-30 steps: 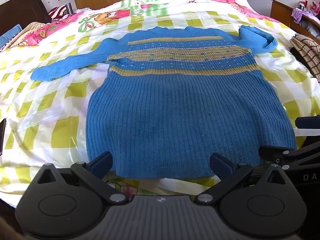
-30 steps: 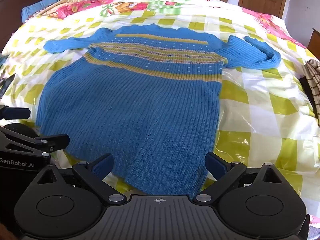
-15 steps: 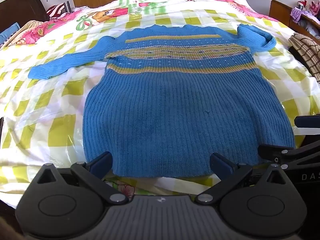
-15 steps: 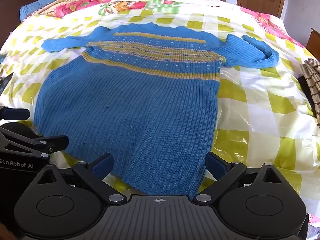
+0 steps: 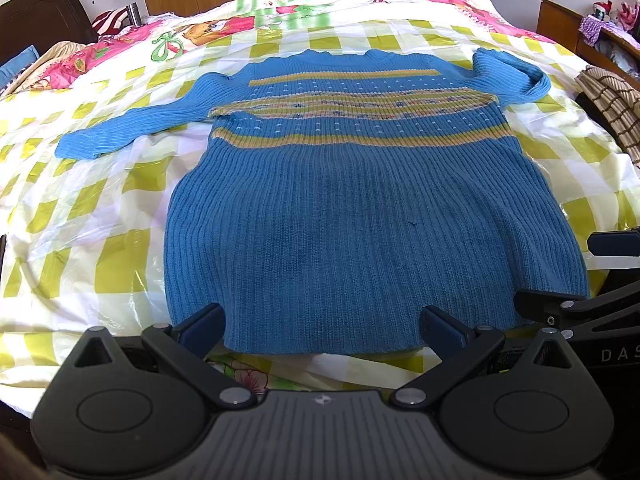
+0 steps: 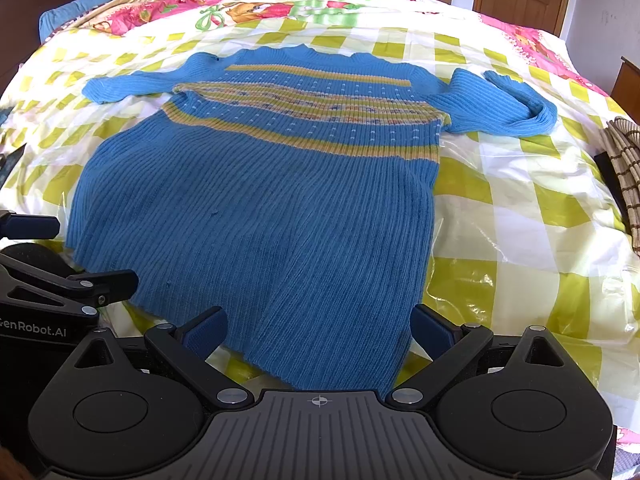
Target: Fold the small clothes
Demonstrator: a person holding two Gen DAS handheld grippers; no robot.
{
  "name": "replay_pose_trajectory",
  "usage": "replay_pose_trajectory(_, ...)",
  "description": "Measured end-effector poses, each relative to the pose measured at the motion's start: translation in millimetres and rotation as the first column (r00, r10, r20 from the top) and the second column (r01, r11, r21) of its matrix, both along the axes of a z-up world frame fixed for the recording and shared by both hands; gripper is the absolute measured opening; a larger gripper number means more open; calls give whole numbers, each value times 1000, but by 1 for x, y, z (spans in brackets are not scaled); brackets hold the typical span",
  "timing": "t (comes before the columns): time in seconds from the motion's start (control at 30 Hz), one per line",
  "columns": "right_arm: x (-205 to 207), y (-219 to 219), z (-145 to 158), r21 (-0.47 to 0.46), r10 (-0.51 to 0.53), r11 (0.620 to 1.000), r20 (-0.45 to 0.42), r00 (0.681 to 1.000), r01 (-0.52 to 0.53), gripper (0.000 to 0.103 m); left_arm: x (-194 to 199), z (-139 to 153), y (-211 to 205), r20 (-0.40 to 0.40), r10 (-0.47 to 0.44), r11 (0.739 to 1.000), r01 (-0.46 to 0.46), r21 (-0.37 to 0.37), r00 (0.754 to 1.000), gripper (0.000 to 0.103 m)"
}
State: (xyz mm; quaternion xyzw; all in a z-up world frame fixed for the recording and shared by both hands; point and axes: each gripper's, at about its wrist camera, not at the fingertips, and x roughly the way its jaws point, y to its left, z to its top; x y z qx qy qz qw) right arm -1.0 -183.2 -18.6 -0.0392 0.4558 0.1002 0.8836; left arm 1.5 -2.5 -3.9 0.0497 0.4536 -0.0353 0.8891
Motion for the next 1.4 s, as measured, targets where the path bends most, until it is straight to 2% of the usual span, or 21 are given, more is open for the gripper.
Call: replay_pose_trajectory(1.4,-1,-1,-2,-6,-6,1000,-4,1000,6,98,-1,-2,-3,-8,-9,1000,9,-12,1000,103)
